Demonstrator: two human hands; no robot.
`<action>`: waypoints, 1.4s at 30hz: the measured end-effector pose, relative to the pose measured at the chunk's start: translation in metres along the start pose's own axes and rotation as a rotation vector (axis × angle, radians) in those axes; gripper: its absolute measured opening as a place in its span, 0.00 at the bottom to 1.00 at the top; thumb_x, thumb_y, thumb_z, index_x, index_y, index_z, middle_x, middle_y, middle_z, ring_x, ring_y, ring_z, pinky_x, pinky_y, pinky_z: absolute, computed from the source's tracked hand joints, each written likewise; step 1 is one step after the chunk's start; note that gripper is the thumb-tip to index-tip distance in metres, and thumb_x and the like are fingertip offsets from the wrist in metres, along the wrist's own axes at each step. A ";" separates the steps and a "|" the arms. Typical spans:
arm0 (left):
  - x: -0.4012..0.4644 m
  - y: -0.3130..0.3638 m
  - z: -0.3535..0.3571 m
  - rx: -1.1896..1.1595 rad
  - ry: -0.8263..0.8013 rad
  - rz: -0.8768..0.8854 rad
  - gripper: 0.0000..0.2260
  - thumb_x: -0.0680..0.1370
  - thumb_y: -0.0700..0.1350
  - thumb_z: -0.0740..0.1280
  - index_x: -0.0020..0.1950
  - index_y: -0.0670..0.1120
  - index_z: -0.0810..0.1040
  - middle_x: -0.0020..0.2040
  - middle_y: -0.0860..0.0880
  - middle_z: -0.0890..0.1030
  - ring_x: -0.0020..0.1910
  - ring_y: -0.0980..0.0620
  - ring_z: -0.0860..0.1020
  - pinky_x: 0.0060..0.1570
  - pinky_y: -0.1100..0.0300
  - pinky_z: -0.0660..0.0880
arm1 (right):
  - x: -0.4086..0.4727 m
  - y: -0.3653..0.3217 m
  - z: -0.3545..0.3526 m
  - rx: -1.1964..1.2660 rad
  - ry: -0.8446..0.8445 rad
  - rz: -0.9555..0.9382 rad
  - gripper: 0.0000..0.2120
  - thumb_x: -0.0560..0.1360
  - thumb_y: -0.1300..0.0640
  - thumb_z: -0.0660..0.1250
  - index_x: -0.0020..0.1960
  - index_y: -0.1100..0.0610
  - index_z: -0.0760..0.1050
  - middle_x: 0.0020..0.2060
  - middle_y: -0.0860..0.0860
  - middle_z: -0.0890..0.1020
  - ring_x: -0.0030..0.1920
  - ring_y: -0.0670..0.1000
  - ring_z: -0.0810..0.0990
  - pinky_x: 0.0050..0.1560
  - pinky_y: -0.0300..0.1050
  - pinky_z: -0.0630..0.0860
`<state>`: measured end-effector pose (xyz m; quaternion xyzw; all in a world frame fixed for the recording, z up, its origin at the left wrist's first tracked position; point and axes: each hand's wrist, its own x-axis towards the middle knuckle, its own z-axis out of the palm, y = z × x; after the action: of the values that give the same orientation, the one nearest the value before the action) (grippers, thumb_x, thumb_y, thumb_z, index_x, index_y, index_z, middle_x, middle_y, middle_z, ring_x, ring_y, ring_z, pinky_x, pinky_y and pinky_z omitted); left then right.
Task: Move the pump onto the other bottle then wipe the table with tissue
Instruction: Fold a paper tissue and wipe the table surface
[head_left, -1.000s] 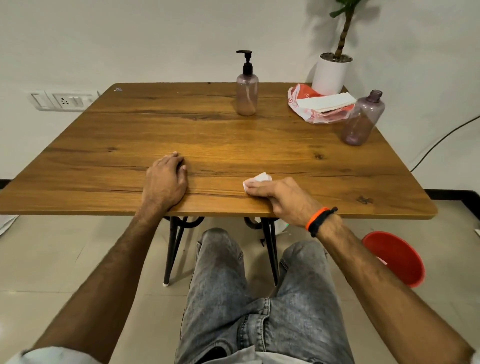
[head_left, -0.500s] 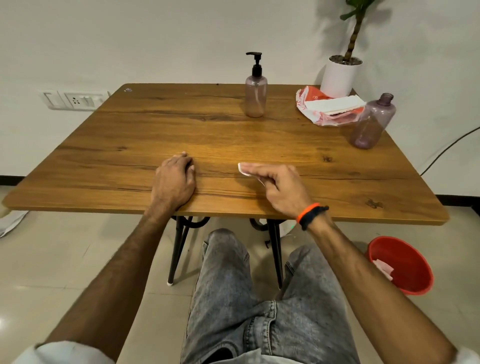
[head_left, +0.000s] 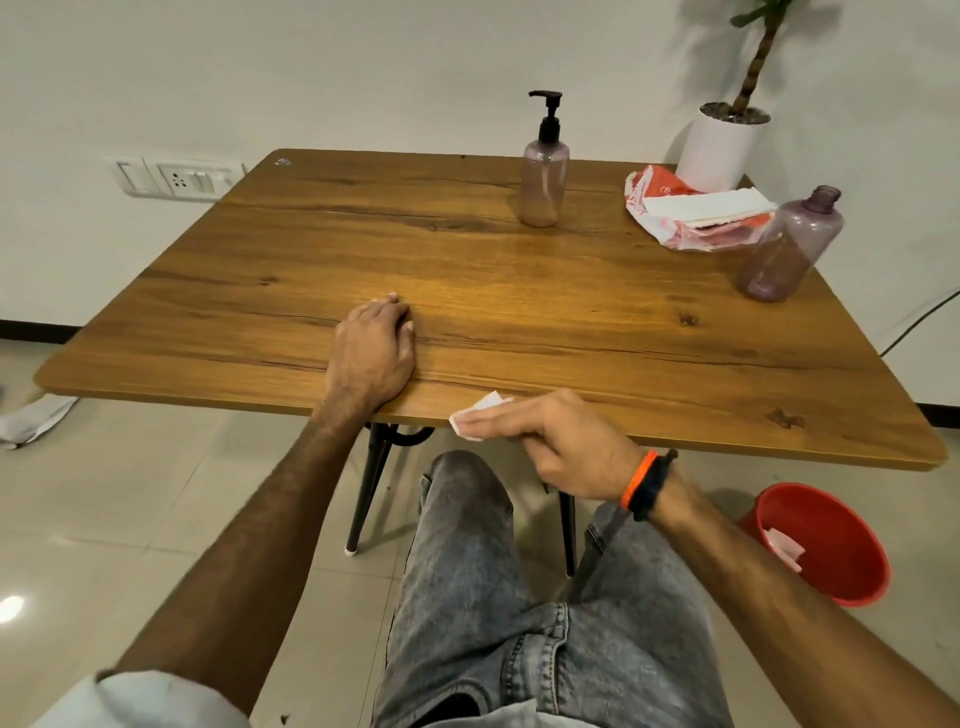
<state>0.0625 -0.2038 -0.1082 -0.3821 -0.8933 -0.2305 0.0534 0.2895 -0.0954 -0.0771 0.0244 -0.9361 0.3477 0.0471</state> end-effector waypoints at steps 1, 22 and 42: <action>0.000 -0.001 0.000 0.001 -0.003 0.001 0.19 0.81 0.48 0.59 0.70 0.43 0.72 0.72 0.45 0.71 0.71 0.45 0.68 0.71 0.47 0.61 | 0.003 0.000 -0.006 0.093 0.037 0.034 0.25 0.74 0.74 0.58 0.65 0.54 0.76 0.64 0.46 0.77 0.67 0.40 0.71 0.69 0.33 0.65; 0.001 -0.004 0.000 -0.050 0.021 0.002 0.17 0.80 0.45 0.59 0.68 0.44 0.74 0.71 0.46 0.73 0.70 0.44 0.69 0.70 0.47 0.63 | 0.033 -0.002 0.016 -0.135 -0.083 -0.184 0.27 0.70 0.75 0.59 0.65 0.57 0.76 0.65 0.49 0.77 0.69 0.44 0.71 0.72 0.39 0.63; -0.021 0.063 -0.020 -1.189 -0.138 -0.394 0.16 0.74 0.43 0.73 0.60 0.42 0.78 0.51 0.42 0.84 0.45 0.51 0.84 0.40 0.62 0.82 | 0.069 0.013 -0.019 1.356 0.671 0.430 0.10 0.77 0.72 0.59 0.51 0.62 0.76 0.46 0.58 0.82 0.41 0.51 0.83 0.38 0.40 0.82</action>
<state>0.1200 -0.1891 -0.0728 -0.1886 -0.6674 -0.6682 -0.2693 0.2208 -0.0743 -0.0637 -0.2399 -0.4394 0.8335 0.2339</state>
